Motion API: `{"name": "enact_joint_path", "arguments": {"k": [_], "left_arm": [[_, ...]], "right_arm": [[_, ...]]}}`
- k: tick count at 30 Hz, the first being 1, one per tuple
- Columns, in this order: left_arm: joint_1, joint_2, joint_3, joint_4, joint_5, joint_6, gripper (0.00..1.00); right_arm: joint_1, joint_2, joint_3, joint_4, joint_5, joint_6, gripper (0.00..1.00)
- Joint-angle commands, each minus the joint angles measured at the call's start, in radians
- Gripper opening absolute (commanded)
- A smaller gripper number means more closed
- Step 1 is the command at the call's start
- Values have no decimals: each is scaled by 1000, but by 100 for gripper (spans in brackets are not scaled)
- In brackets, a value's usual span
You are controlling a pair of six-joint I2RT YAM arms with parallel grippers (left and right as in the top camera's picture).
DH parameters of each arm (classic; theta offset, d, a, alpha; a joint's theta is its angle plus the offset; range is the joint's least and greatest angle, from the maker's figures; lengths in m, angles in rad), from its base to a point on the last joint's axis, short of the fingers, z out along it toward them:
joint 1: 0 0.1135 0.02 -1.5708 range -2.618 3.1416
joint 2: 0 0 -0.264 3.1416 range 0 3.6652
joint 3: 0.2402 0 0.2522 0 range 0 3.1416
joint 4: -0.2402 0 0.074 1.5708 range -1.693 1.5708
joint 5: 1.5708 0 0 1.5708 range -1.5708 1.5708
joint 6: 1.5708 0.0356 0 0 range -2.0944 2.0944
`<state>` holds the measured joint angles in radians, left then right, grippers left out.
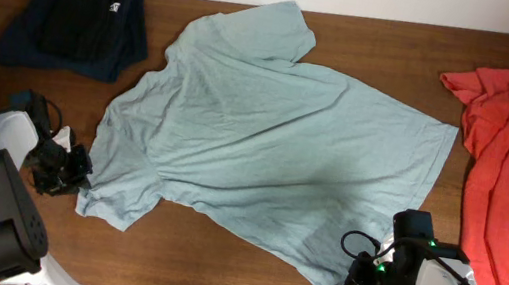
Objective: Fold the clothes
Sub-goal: 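Grasp the lower-left hem with the left gripper and pull it left, then lift both hem corners and fold them up toward the shirt's top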
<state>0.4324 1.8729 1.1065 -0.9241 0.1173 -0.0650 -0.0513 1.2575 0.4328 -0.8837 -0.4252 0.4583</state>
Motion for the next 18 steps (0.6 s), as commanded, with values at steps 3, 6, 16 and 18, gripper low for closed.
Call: {"name": "enact_joint_path", "arguments": {"k": [3, 6, 16, 18], "left_arm": [[-1, 31, 43, -53, 11, -62, 1], [-4, 31, 124, -114, 26, -63, 1], [-44, 31, 375, -254, 24, -62, 1], [-56, 31, 404, -267, 24, -62, 1]], "right_arm": [[5, -6, 15, 9, -40, -9, 4], [5, -6, 35, -3, -58, -9, 4], [5, -6, 192, -160, 2, -13, 4], [5, -6, 219, -196, 21, -36, 4]]}}
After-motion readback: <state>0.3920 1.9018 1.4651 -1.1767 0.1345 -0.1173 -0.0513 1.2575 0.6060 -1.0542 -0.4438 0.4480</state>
